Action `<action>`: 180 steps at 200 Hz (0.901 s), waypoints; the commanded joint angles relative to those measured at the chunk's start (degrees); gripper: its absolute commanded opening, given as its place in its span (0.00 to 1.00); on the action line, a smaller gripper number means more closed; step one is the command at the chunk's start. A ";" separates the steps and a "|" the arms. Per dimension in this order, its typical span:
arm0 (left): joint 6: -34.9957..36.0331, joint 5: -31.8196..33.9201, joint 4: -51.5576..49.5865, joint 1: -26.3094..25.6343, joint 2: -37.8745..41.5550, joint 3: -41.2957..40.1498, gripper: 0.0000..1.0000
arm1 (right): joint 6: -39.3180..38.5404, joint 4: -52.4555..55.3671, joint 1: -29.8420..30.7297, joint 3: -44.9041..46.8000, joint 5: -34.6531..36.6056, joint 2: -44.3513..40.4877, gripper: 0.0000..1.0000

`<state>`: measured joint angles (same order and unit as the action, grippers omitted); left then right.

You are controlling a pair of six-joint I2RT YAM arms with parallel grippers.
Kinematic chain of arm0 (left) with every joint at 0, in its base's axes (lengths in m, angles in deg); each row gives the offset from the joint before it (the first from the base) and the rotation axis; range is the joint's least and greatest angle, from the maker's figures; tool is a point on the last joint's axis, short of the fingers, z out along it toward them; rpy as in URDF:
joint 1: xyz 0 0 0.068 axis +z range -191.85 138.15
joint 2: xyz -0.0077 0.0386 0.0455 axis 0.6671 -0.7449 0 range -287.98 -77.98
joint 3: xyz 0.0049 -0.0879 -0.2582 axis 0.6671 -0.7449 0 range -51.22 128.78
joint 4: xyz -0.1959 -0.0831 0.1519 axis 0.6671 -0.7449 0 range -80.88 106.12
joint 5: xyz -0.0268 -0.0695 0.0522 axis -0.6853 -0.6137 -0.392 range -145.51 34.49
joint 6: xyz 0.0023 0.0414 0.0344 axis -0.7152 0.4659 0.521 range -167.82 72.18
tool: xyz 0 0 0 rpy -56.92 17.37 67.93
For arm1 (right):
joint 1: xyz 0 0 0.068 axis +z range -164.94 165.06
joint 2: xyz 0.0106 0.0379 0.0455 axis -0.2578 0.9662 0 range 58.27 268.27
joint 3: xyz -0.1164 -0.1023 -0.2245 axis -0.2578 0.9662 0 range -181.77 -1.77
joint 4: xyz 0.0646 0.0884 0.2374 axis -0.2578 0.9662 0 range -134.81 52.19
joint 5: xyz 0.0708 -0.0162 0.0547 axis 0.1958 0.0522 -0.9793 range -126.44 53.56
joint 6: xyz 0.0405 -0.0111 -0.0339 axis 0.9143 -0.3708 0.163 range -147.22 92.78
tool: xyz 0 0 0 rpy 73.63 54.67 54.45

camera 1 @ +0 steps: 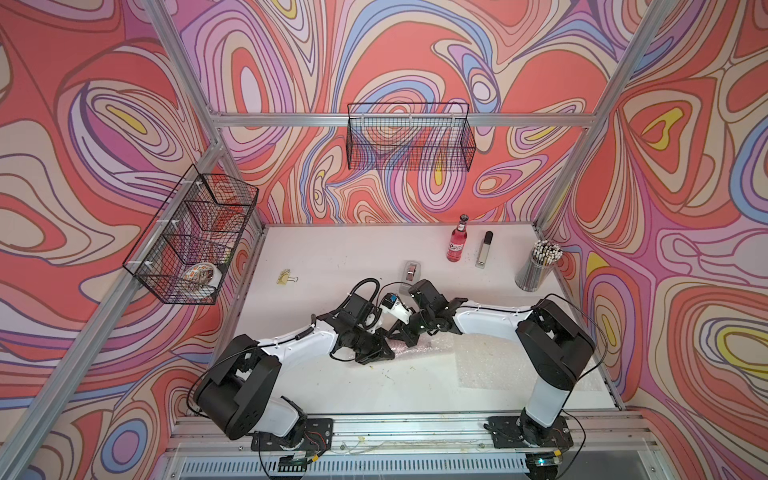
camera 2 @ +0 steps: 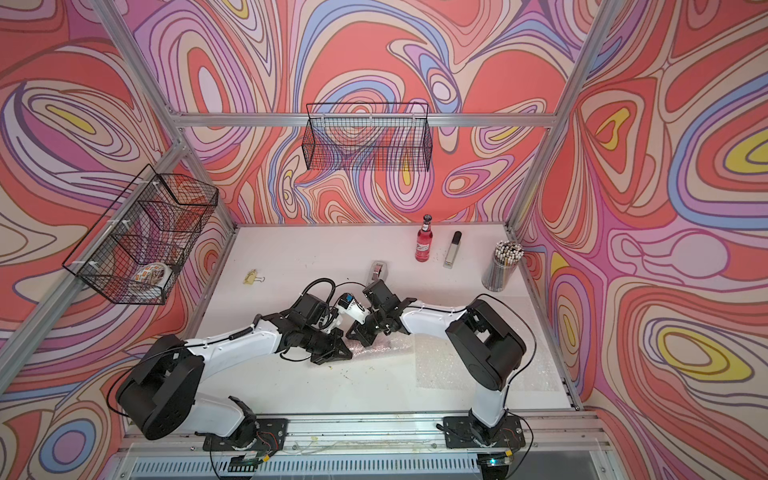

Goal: Wrap wine bottles in bubble wrap
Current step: Stick the tape on the bubble wrap.

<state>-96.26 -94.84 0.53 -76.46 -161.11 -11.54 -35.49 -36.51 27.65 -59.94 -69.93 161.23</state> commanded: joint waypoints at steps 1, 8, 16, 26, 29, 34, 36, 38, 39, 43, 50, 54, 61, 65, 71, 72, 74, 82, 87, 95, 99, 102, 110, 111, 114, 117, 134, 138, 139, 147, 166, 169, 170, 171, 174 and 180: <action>-0.21 4.07 -1.31 -0.19 -0.98 -0.57 0.01 | 0.32 1.81 0.48 0.91 0.03 -0.04 0.08; -0.03 4.29 -1.43 -0.19 -0.92 -0.39 0.01 | 0.42 1.85 0.43 0.99 -0.03 -0.26 0.09; 0.33 4.53 -1.77 -0.19 -0.95 -0.03 0.00 | 0.55 1.74 0.47 1.00 0.08 -0.47 0.10; 0.92 4.81 -2.60 -0.20 -0.95 0.75 0.01 | 0.70 1.65 0.47 1.04 -0.11 -0.88 0.13; 1.10 4.80 -2.87 -0.19 -1.04 0.95 0.01 | 0.73 1.64 0.42 1.07 -0.24 -1.04 0.14; 1.45 4.96 -3.33 -0.19 -0.91 1.36 0.01 | 0.85 1.49 0.33 1.17 -0.36 -1.16 0.16; 1.56 5.03 -3.48 -0.19 -0.92 1.43 0.01 | 0.92 1.42 0.38 1.21 -0.39 -1.11 0.16; 1.63 5.05 -3.65 -0.19 -0.90 1.58 0.01 | 0.96 1.39 0.39 1.26 -0.42 -1.10 0.17; 1.71 5.10 -3.70 -0.19 -0.89 1.65 0.01 | 0.97 1.38 0.39 1.28 -0.43 -1.09 0.17; 1.77 5.14 -3.95 -0.19 -0.91 1.82 0.01 | 0.98 1.30 0.39 1.37 -0.51 -1.12 0.18; 1.86 5.20 -4.01 -0.19 -0.87 1.97 0.01 | 0.93 1.29 0.35 1.39 -0.69 -3.01 0.20; 1.86 5.15 -4.05 -0.19 -0.87 2.02 0.01 | 0.91 1.38 0.31 1.46 -0.91 -3.33 0.21; 1.95 4.93 -4.25 -0.19 -0.81 2.11 0.01 | 0.87 1.50 0.30 1.45 -1.20 -3.96 0.22; 1.95 4.81 -4.31 -0.19 -0.77 2.15 0.01 | 0.80 1.47 0.21 1.46 -1.43 -4.32 0.23; 2.02 4.86 -4.62 -0.19 -0.65 2.24 0.01 | 0.88 1.46 0.21 1.57 -1.73 -4.83 0.25; 2.03 4.91 -4.62 -0.19 -0.55 2.29 0.01 | 0.88 1.46 0.17 1.57 -1.78 -4.94 0.25; 2.04 4.93 -4.66 -0.19 -0.48 2.32 0.01 | 0.89 1.40 0.14 1.64 -1.82 -5.20 0.26; 2.17 5.12 -5.13 -0.19 -0.07 2.46 0.01 | 0.93 1.30 0.05 1.91 -2.30 -5.92 0.28; 2.26 5.25 -5.56 -0.15 0.23 2.63 0.01 | 0.94 1.29 -0.06 2.05 -2.53 -6.29 0.29; 2.39 5.46 -6.18 -0.17 0.65 2.92 0.02 | 0.91 1.44 -0.12 2.15 -2.82 -6.97 0.31; 2.47 5.43 -6.43 -0.19 0.80 3.02 0.02 | 0.89 1.53 -0.18 2.26 -2.95 -7.33 0.32; 2.54 5.36 -6.58 -0.19 0.90 3.11 0.02 | 0.81 1.55 -0.22 2.34 -3.01 -7.60 0.32; 2.78 5.40 -7.26 -0.19 1.04 3.37 0.03 | 0.76 1.70 -0.46 2.51 -3.03 -8.38 0.34; 2.81 5.40 -7.30 -0.19 1.04 3.42 0.03 | 0.74 1.71 -0.47 2.53 -3.05 -8.47 0.35; 2.90 5.32 -7.54 -0.19 1.13 3.47 0.03 | 0.67 1.79 -0.55 2.60 -3.06 -8.67 0.35; 2.99 5.32 -7.69 -0.21 1.17 3.47 0.04 | 0.57 1.88 -0.57 2.62 -2.99 -8.93 0.36; 3.09 4.92 -8.09 -0.19 1.45 3.47 0.05 | -1.49 3.51 -0.67 2.47 -2.18 -9.78 0.40; 3.01 4.77 -8.11 -0.18 1.48 3.47 0.05 | -2.21 4.14 -0.66 2.45 -1.93 -9.79 0.41; 3.01 4.69 -8.12 -0.19 1.53 3.47 0.05 | -2.42 4.30 -0.66 2.40 -1.88 -9.79 0.41; 2.92 4.49 -8.21 -0.20 1.78 3.47 0.06 | -3.65 5.40 -0.66 2.33 -1.09 -9.98 0.43; 2.96 4.06 -9.07 -0.19 3.06 3.64 0.10 | -6.66 5.24 -0.67 3.61 -0.36 -11.70 0.50; 3.00 4.06 -9.36 -0.19 3.33 3.65 0.11 | -7.03 4.91 -0.69 4.01 -0.14 -12.06 0.51; 3.05 4.03 -9.45 -0.19 3.46 3.69 0.11 | -7.20 4.81 -0.68 4.15 -0.06 -12.20 0.52; 3.07 4.06 -9.58 -0.19 3.53 3.71 0.11 | -7.37 4.72 -0.67 4.22 0.02 -12.32 0.52; 3.21 4.19 -10.03 -0.19 3.77 3.80 0.12 | -7.84 4.37 -0.71 4.65 0.32 -12.75 0.53; 3.50 4.52 -11.06 -0.19 4.31 4.06 0.13 | -8.93 3.68 -0.67 5.62 0.64 -13.62 0.57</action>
<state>-93.86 -91.69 -6.01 -76.74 -159.69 -8.87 -39.31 -33.19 27.10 -57.12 -71.05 151.17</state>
